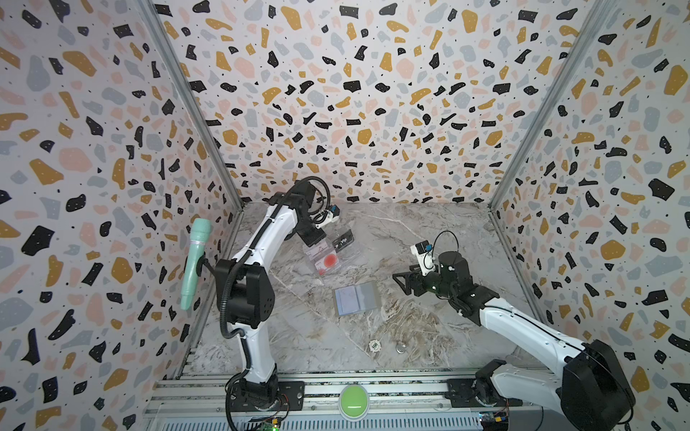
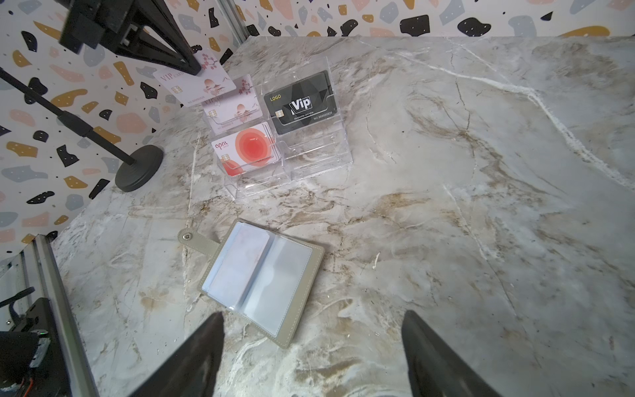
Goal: Take the credit cards out of the card holder
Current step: Place the credit card in the storage box.
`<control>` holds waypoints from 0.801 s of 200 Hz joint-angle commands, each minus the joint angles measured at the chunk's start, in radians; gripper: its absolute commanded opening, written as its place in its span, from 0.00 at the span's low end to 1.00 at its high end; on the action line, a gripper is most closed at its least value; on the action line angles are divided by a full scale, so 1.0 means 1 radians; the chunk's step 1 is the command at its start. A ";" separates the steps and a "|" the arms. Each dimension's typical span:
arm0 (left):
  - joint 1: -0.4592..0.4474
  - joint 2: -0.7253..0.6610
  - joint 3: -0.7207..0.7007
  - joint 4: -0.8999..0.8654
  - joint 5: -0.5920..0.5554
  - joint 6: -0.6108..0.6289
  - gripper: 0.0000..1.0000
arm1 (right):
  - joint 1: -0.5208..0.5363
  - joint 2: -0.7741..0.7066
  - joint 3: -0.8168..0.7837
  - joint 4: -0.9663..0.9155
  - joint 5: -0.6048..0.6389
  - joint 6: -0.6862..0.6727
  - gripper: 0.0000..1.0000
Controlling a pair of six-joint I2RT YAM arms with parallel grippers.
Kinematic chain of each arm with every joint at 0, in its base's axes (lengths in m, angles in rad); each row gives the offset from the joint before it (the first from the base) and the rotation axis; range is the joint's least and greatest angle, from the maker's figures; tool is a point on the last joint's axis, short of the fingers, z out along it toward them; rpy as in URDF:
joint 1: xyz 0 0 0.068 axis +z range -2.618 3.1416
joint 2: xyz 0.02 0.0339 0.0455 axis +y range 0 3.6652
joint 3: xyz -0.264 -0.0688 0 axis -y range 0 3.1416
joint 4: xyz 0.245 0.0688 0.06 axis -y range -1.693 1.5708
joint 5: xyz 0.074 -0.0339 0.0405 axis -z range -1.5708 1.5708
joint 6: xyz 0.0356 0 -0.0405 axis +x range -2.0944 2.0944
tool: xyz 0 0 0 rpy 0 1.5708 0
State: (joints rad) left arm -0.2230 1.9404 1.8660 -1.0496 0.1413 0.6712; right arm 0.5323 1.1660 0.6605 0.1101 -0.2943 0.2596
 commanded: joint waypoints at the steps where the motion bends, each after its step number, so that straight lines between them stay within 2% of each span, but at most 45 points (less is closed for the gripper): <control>1: 0.029 0.012 -0.015 0.030 0.031 0.019 0.00 | 0.004 0.012 -0.006 0.028 -0.001 -0.004 0.81; 106: 0.051 0.089 0.018 0.042 0.104 0.030 0.00 | 0.003 0.033 -0.024 0.060 -0.035 -0.006 0.81; 160: 0.051 0.105 0.026 0.045 0.180 0.033 0.00 | 0.003 0.035 -0.027 0.067 -0.039 -0.003 0.81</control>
State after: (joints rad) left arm -0.1711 2.0186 1.8668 -0.9989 0.2676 0.6941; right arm 0.5323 1.1999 0.6388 0.1585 -0.3218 0.2596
